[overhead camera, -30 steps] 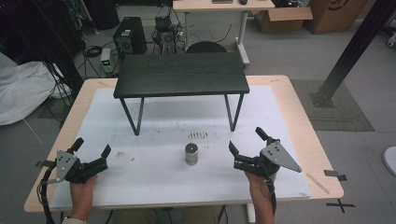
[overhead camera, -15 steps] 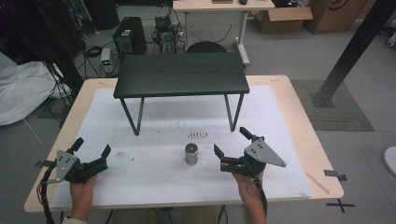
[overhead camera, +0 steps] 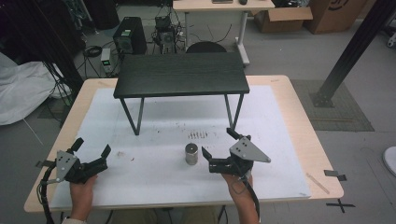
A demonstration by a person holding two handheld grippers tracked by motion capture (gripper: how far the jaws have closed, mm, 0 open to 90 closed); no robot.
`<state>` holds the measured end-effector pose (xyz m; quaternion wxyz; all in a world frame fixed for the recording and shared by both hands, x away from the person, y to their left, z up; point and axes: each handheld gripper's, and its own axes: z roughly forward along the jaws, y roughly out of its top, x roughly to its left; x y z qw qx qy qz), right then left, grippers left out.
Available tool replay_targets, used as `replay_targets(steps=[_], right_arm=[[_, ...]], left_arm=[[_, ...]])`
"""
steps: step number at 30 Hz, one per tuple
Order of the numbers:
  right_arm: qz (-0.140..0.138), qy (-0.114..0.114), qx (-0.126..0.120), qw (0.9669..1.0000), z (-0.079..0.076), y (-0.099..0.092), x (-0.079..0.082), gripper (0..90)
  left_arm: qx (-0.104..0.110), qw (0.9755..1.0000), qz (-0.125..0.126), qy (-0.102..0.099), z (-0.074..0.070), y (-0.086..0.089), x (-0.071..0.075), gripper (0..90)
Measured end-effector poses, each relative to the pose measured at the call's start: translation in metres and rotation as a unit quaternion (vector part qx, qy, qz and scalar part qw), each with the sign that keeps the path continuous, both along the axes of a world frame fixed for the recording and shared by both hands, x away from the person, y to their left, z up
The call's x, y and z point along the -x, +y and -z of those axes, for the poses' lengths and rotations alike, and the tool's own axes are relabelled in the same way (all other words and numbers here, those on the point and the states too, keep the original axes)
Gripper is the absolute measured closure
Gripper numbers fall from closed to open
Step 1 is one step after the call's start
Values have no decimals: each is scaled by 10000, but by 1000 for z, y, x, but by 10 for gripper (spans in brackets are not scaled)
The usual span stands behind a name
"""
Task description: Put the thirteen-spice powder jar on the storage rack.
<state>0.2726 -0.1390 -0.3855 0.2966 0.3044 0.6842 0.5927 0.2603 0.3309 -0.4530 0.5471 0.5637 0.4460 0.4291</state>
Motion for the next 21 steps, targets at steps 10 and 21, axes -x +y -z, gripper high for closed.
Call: replay_targets(steps=[10, 21], right_arm=[[-244, 293, 88, 9992, 17, 21, -8, 6], [-489, 560, 332, 9967, 31, 42, -16, 12]], left_arm=[[4, 10000, 0, -3, 0, 0, 0, 2], [4, 10000, 0, -3, 0, 0, 0, 2]])
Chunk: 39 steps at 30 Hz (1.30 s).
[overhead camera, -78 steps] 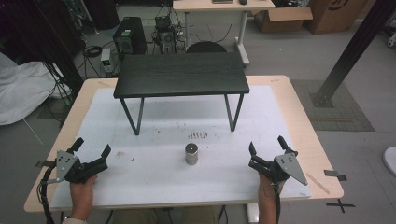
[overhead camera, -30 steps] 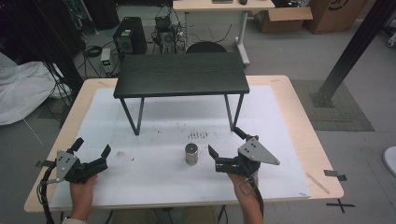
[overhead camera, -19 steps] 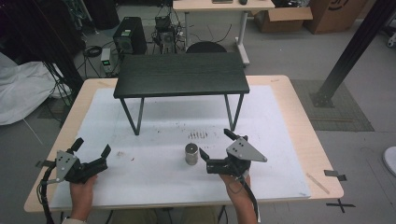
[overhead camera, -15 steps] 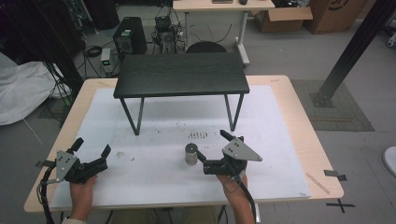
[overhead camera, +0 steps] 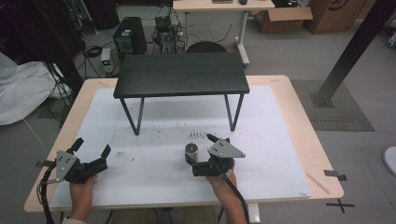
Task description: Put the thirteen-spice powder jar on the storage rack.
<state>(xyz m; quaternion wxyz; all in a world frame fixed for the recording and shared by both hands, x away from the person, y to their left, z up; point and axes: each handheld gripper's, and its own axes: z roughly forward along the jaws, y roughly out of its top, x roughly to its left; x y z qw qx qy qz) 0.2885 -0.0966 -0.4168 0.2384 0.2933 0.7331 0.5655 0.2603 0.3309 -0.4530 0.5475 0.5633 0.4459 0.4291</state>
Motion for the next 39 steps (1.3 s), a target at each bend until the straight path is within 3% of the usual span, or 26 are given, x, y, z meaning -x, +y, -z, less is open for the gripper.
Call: replay_targets(steps=[17, 30, 39], right_arm=[[-139, 321, 126, 9993, 17, 13, -10, 37], [-143, 382, 83, 9991, 29, 14, -11, 58], [-235, 339, 77, 9991, 30, 14, -11, 134]], left_arm=[[-10, 10000, -1, 0, 0, 0, 0, 2], [-8, 10000, 0, 1, 0, 0, 0, 2], [-12, 10000, -2, -4, 0, 0, 0, 2]])
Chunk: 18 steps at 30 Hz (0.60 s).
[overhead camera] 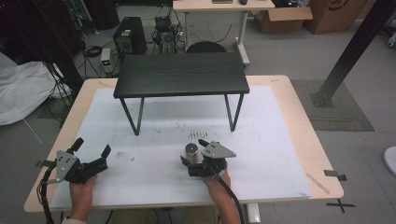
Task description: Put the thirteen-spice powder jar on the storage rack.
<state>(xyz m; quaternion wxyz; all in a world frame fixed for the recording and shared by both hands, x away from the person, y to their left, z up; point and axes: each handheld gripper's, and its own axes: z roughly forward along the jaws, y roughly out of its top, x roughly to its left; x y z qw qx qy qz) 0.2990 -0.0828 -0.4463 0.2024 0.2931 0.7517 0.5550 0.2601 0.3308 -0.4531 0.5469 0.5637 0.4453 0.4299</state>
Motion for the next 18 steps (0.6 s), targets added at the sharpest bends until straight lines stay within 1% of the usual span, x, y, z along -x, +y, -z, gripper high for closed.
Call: replay_targets(steps=[2, 4, 5, 6, 7, 9, 10, 11, 12, 13, 14, 15, 16, 18], right_arm=[[2, 11, -16, 10000, 0, 0, 0, 140], [-54, 30, -50, 10000, 0, -1, -1, 180], [-54, 30, -50, 10000, 0, -1, -1, 180], [-79, 32, -45, 10000, 0, -1, -1, 195], [-149, 35, -16, 9999, 0, 0, -1, 231], [-174, 31, -2, 9998, 0, 0, -1, 246], [-249, 12, -26, 9997, 0, -1, -1, 287], [-249, 12, -26, 9997, 0, -1, -1, 287], [-290, 2, -53, 9996, 0, -2, -1, 322], [-290, 2, -53, 9996, 0, -2, -1, 322], [-308, 3, -69, 9995, 0, -2, -1, 360], [-308, 3, -69, 9995, 0, -2, -1, 360], [-320, 5, -77, 9995, 0, -2, -1, 386], [-319, 9, -93, 9994, 0, -2, -1, 397]], left_arm=[[-2, 10000, 4, 5, 0, 0, 0, 2], [3, 10000, 2, 0, 0, 0, 0, 2], [3, 10000, 2, 0, 0, 0, 0, 2], [4, 10000, 1, -1, 0, 0, 0, 2], [4, 10000, 0, -2, 0, 0, 0, 2], [1, 10000, -1, 1, 0, 0, 0, 2], [4, 10000, -1, -2, 0, 0, 0, 2], [4, 10000, -1, -2, 0, 0, 0, 2], [4, 10000, -2, -3, 0, 0, 0, 2], [4, 10000, -2, -3, 0, 0, 0, 2], [6, 10000, 0, -2, 0, 0, 0, 2], [6, 10000, 0, -2, 0, 0, 0, 2], [4, 10000, 1, -2, 0, 0, 0, 2], [5, 10000, 1, -2, 0, 0, 0, 2]])
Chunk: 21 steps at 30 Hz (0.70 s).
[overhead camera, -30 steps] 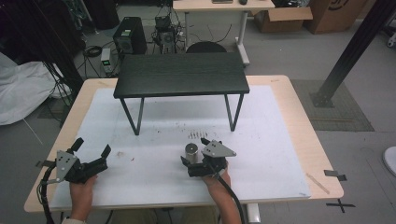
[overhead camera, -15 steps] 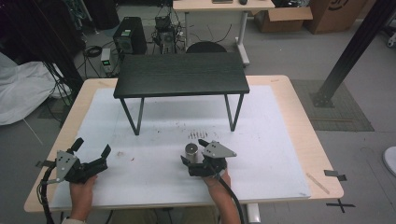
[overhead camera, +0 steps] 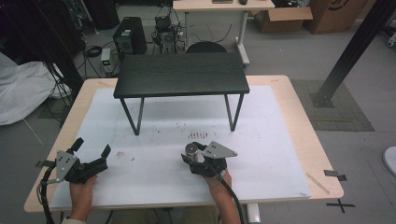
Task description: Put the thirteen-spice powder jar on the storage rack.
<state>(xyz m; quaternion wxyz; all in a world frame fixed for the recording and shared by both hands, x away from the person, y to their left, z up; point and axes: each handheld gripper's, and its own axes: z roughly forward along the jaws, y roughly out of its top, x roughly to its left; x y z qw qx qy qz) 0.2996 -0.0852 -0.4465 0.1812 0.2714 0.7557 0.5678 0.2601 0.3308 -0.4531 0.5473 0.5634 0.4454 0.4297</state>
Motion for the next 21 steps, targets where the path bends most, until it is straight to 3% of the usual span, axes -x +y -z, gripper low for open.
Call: replay_targets(steps=[7, 21], right_arm=[[21, 5, -181, 9998, 0, -4, 0, 485], [30, -93, -154, 9998, 0, -3, 2, 491]], left_arm=[[2, 10000, -2, -2, 0, 0, 0, 2], [2, 10000, -2, -6, 0, 0, 0, 2]])
